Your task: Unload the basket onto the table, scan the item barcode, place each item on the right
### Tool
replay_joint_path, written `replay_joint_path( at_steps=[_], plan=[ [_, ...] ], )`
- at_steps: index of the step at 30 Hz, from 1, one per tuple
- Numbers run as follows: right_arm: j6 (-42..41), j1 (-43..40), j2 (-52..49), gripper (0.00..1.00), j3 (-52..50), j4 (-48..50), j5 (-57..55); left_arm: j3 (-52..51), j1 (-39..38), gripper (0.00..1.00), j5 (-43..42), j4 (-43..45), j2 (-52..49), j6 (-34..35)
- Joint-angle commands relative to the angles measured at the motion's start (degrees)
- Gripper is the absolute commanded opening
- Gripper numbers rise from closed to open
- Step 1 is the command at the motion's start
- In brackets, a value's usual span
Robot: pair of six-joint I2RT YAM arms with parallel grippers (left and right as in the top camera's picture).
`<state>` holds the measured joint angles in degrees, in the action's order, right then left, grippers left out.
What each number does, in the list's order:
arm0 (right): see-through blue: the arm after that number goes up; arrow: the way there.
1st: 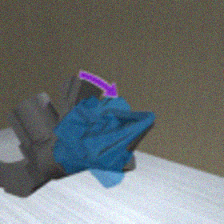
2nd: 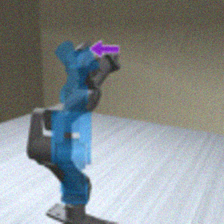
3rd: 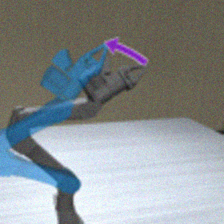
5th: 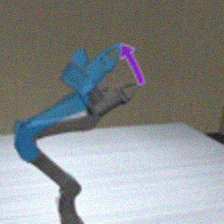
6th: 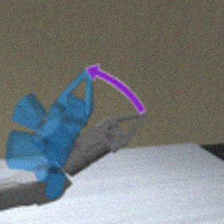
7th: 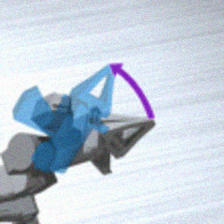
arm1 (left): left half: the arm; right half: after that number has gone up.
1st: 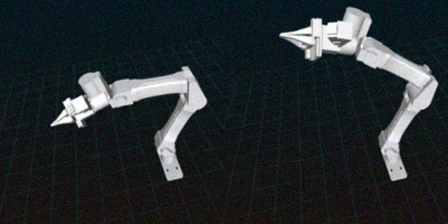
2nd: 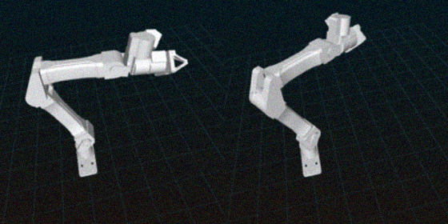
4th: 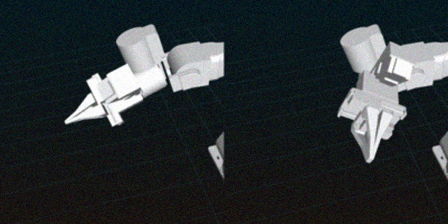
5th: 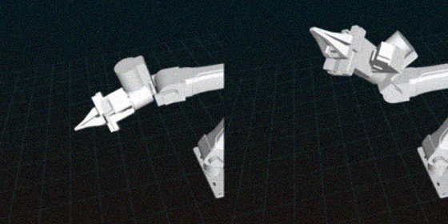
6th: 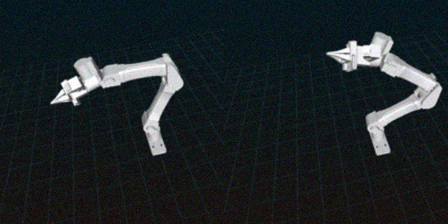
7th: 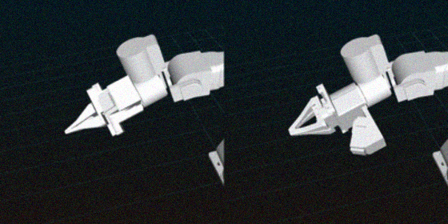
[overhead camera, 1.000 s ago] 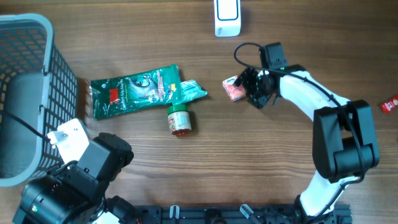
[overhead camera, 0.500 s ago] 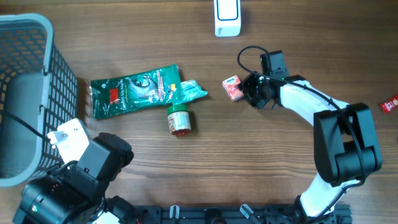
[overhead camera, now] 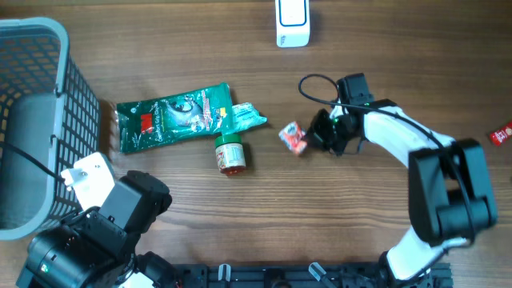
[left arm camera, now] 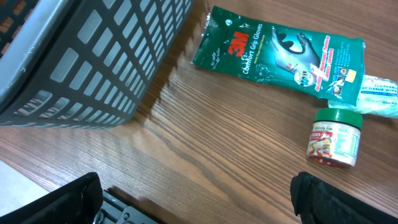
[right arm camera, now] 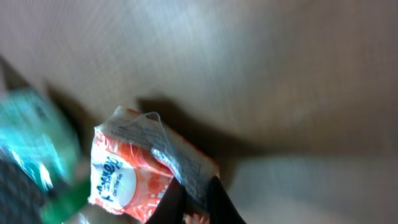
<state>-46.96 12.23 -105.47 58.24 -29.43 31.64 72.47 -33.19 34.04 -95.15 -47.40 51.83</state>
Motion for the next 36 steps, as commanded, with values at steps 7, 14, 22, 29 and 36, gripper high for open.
replay_joint_path(
  at_steps=[7,14,22,29,36],
  plan=[
    [-5.55,-0.02,21.09,0.04,-0.09,-23.34,17.18,-0.15,0.48,1.00,0.96,-0.04,0.09,1.16],
    [-5.60,-0.02,23.15,0.04,-0.09,-29.88,40.15,-0.15,0.48,1.00,0.96,-0.04,0.09,1.16],
    [-5.68,-0.02,23.15,0.04,-0.09,-28.89,40.65,-0.15,0.48,1.00,0.96,-0.04,0.09,1.18],
    [-5.68,-0.02,23.15,0.04,-0.09,-28.22,40.54,-0.15,0.48,1.00,0.96,-0.02,0.09,1.16],
    [-5.55,-0.02,23.15,0.06,-0.09,-25.00,39.71,-0.15,0.48,1.00,0.96,-0.04,0.09,1.16]
  ],
)
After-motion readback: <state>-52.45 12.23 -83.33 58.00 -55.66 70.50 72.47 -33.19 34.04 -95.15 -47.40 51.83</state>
